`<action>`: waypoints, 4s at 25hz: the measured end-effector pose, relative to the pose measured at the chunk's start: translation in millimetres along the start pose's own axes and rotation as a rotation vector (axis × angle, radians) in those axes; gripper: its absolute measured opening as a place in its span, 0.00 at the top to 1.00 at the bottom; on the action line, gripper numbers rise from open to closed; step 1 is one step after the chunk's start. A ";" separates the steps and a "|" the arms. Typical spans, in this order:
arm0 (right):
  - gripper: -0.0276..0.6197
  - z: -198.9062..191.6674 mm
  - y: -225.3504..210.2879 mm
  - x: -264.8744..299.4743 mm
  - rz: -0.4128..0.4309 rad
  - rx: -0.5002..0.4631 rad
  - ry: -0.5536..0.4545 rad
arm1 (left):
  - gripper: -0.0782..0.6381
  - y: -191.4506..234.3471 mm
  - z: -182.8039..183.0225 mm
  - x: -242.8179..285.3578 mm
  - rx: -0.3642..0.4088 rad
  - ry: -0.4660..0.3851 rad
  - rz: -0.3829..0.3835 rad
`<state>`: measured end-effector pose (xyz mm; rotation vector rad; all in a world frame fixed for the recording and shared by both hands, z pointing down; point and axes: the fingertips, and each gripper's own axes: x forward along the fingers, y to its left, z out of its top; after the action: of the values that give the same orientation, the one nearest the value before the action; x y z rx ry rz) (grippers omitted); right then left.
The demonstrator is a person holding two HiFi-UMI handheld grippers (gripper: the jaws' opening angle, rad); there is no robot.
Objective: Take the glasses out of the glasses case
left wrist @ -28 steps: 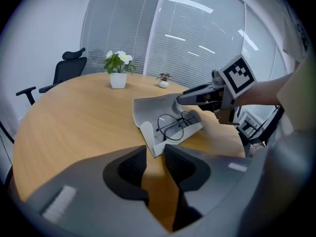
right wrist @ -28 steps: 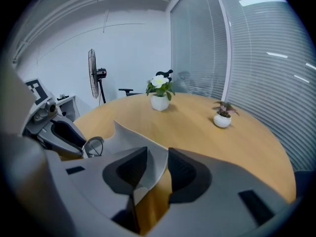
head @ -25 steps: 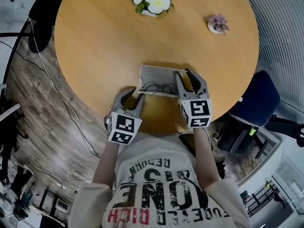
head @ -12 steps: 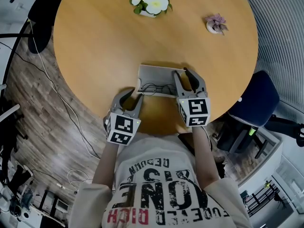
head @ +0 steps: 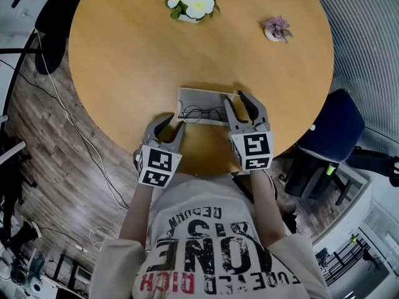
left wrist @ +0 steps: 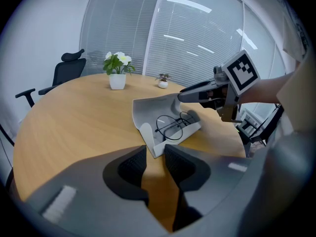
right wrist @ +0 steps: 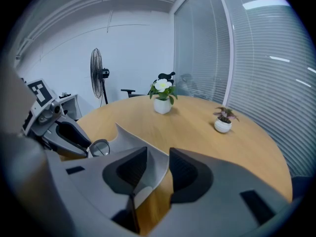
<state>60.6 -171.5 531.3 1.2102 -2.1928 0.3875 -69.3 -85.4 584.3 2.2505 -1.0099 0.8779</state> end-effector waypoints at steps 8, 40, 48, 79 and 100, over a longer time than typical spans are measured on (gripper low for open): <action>0.74 9.6 4.3 -21.2 -0.021 0.008 -0.044 | 0.71 0.8 1.2 -0.3 0.030 0.005 0.005; 0.91 32.2 25.7 -128.6 0.006 0.256 -0.291 | 0.85 -25.1 73.6 -71.5 0.040 -0.317 0.100; 0.91 29.9 32.7 -132.8 0.009 0.258 -0.300 | 0.88 -25.7 77.2 -80.0 0.071 -0.314 0.111; 0.91 2.0 23.5 -135.3 -0.042 0.352 -0.268 | 0.79 -55.2 85.5 -8.6 0.728 0.035 -0.050; 0.91 -20.9 13.0 -143.0 -0.102 0.432 -0.241 | 0.75 -61.3 51.1 44.4 0.898 0.397 -0.288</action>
<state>115.3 -58.6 458.4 1.6666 -2.3077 0.7329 19.3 -103.6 571.6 2.6182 -0.0711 1.7913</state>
